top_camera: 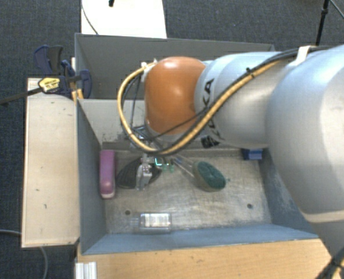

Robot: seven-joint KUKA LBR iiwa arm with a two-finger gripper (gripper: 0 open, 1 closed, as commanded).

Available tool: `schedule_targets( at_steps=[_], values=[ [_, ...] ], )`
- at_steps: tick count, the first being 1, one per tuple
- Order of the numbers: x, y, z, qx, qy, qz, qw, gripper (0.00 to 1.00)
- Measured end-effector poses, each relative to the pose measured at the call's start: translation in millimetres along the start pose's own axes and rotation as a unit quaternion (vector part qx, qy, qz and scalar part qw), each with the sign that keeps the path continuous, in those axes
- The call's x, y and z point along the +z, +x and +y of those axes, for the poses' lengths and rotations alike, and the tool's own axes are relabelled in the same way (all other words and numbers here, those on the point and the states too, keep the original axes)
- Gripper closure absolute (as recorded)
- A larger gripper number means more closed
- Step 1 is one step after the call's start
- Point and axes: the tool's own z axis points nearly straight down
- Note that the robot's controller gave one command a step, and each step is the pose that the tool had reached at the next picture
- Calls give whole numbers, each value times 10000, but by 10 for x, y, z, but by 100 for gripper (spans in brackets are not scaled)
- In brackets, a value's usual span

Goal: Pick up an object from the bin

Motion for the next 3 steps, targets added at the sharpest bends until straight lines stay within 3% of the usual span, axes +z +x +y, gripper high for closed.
schedule_targets(
  at_steps=[1, 2, 3],
  values=[
    [630, -173, -2, -1824, 4, -24, 9832, 0],
    [597, -183, 15, -1797, -13, -45, 9837, 100],
    [-736, -144, -1, -1736, -3, -79, 9848, 100]
  ],
)
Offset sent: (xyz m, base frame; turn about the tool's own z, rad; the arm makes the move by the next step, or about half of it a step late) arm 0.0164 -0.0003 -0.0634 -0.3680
